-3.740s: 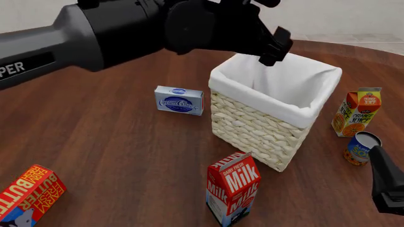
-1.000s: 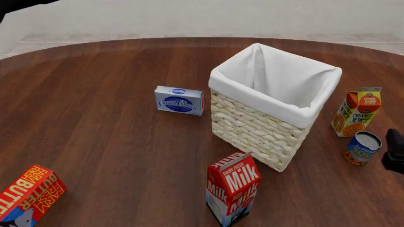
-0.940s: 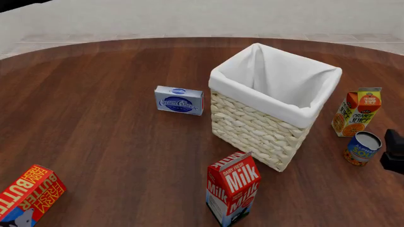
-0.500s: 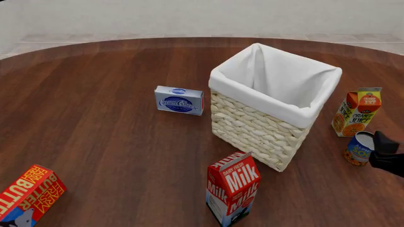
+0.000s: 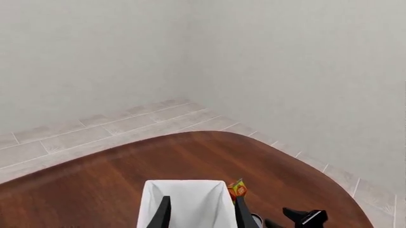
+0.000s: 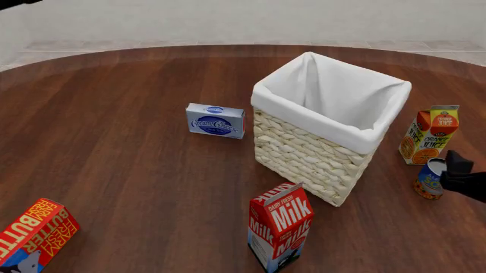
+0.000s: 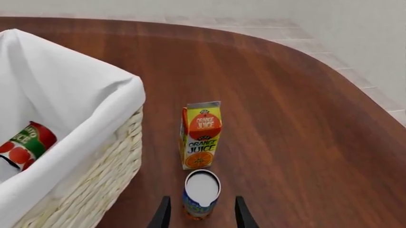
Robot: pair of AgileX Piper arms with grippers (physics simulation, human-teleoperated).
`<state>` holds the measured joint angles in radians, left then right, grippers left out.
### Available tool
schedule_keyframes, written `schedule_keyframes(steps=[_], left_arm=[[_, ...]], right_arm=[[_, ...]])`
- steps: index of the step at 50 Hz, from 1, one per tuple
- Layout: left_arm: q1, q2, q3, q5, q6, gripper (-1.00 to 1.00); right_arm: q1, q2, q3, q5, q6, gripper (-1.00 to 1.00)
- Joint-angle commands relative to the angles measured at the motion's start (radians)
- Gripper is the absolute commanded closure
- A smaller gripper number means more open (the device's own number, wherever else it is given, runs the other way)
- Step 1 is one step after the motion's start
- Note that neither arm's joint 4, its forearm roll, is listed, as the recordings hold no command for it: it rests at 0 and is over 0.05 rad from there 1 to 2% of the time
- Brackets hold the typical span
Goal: Pick up the alphabet soup and the tomato sauce, and put them in the basket.
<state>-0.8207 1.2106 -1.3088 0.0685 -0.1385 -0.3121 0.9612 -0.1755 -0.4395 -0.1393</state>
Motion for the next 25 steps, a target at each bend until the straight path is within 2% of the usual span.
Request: schedule_keyframes(steps=[1,25], left_arm=[[-0.003,0.001,0.008,-0.006,-0.005,-1.0],[0.0,0.003,0.018,-0.017,-0.013,-1.0]], right_arm=[[-0.006,0.071,-0.009,-0.053,-0.005,-1.0],[-0.012,0.227,-0.01,-0.174,-0.02,-1.0]])
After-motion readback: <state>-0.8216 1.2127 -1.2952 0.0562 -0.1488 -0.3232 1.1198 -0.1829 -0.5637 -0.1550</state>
